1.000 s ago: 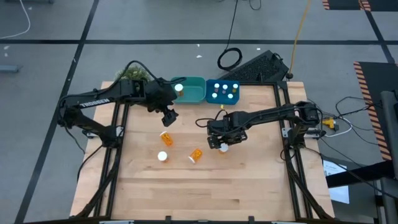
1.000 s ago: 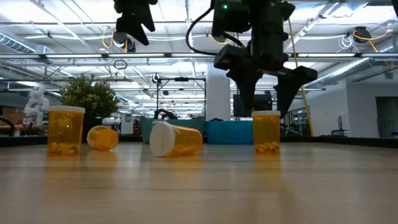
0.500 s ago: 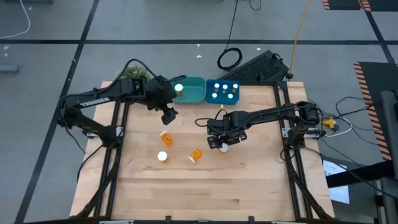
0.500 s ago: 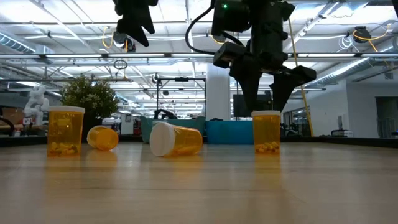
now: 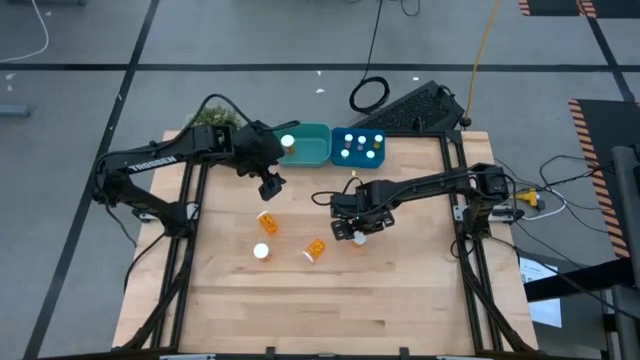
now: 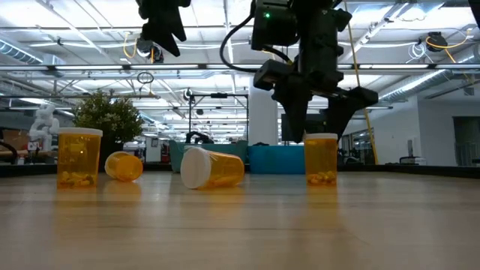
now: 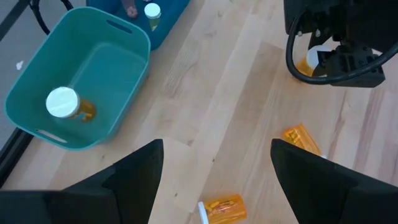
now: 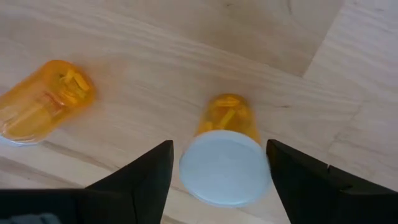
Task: Pick and place medicine bottles into bin by pill shape (circle, oval)
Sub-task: Put the large orange capsule bottle into the green bin
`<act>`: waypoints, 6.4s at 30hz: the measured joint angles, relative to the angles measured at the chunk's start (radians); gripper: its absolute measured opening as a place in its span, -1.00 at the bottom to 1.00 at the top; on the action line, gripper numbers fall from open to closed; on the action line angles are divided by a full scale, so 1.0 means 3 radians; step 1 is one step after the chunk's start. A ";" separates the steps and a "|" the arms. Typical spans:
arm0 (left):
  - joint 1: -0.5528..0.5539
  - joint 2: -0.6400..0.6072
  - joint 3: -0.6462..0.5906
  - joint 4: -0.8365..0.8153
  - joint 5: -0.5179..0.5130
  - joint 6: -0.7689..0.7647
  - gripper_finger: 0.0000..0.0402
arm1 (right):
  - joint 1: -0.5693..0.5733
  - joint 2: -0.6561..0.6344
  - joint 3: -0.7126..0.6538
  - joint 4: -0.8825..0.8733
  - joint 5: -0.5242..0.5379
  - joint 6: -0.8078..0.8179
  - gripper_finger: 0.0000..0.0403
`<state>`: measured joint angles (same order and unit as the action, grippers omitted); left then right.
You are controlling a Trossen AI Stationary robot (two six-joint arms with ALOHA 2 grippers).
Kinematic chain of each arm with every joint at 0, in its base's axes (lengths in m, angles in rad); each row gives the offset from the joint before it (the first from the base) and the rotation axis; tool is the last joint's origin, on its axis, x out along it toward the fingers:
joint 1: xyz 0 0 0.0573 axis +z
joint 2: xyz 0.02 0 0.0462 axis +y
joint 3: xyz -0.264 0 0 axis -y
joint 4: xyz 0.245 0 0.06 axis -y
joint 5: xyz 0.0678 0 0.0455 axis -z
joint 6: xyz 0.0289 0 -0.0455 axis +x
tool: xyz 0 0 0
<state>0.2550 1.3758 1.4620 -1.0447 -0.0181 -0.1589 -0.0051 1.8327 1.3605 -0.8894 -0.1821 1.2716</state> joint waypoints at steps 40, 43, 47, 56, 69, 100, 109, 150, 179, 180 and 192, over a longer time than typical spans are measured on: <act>0.0468 -0.0011 0.0001 -0.0563 -0.0126 -0.0414 0.49 | -0.1346 -0.0530 0.0643 0.0910 -0.0431 -0.0986 0.02; 0.0468 -0.0013 -0.0062 -0.0546 -0.0146 -0.0559 0.49 | -0.1533 -0.0516 0.0809 0.0842 -0.0452 -0.1161 0.02; 0.0468 -0.0013 -0.0235 -0.0545 -0.0147 -0.0684 0.49 | -0.1745 -0.0514 0.1069 0.0775 -0.0458 -0.1425 0.02; 0.0458 -0.0013 -0.0539 -0.0520 -0.0125 -0.0854 0.49 | -0.2094 -0.0497 0.1329 0.0679 -0.0609 -0.1747 0.02; 0.0448 -0.0013 -0.0542 -0.0409 -0.0116 -0.1086 0.49 | -0.2171 -0.0106 0.1336 0.1336 -0.0782 -0.1979 0.02; 0.0808 0.0248 -0.0542 0.0441 -0.0029 -0.0058 0.49 | -0.2139 0.0686 0.1334 0.1478 -0.0092 -0.3508 0.02; 0.0796 0.0302 -0.0542 0.0843 -0.0039 0.0530 0.49 | -0.2067 0.0686 0.1332 0.1336 -0.0614 -0.3110 0.02; 0.0655 0.0775 -0.0542 0.1943 -0.0122 0.1517 0.11 | -0.2124 0.0551 0.1333 0.1746 -0.2283 -0.1571 0.02; 0.0837 -0.0020 -0.0535 0.2945 0.0068 -0.0389 -0.02 | -0.2390 -0.0310 0.1330 0.1494 -0.2278 -0.3383 0.57; 0.0842 -0.0034 -0.0535 0.3131 0.0095 -0.0538 -0.02 | -0.2327 -0.0317 0.1331 0.1542 -0.2280 -0.3412 0.56; 0.0847 -0.0045 -0.0537 0.4215 0.0573 -0.1225 -0.02 | -0.1890 -0.0314 0.1330 0.2842 -0.2109 -0.2659 0.56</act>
<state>0.5091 1.3624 1.3010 0.2199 0.1538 -0.5262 -0.5722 1.7386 1.7596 -0.0368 -0.8147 0.4741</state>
